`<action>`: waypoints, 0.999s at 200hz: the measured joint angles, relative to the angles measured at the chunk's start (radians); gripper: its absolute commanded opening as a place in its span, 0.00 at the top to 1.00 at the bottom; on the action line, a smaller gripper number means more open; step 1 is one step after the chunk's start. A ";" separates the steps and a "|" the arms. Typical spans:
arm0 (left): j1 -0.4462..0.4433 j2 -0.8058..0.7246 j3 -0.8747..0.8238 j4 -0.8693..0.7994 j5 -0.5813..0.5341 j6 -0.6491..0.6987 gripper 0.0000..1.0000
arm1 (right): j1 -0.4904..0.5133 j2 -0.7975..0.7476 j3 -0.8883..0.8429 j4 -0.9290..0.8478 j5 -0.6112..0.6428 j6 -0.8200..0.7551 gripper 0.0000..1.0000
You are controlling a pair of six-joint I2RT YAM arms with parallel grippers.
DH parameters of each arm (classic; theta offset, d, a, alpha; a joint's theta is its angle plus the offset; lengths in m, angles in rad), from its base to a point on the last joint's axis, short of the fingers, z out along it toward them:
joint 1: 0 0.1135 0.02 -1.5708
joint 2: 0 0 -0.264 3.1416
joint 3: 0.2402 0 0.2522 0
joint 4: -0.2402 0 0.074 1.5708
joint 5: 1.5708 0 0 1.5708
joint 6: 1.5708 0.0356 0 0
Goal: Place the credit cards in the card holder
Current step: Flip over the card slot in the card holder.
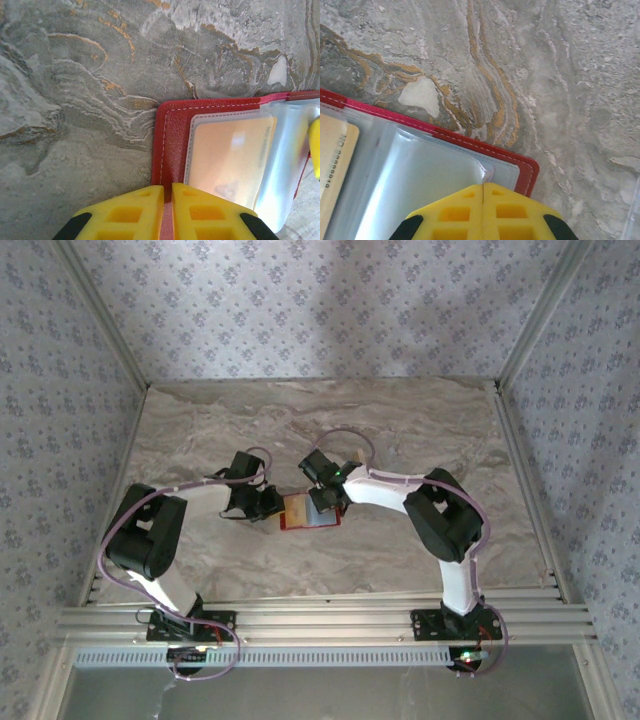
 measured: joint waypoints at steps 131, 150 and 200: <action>0.001 0.003 0.000 0.002 0.003 0.000 0.86 | 0.018 -0.046 0.035 -0.042 -0.061 -0.015 1.00; 0.001 0.004 0.000 0.002 0.004 0.000 0.86 | 0.008 -0.051 0.036 -0.042 -0.137 -0.013 1.00; 0.001 0.005 0.000 0.003 0.004 0.000 0.86 | -0.048 -0.053 0.037 -0.022 -0.322 0.005 1.00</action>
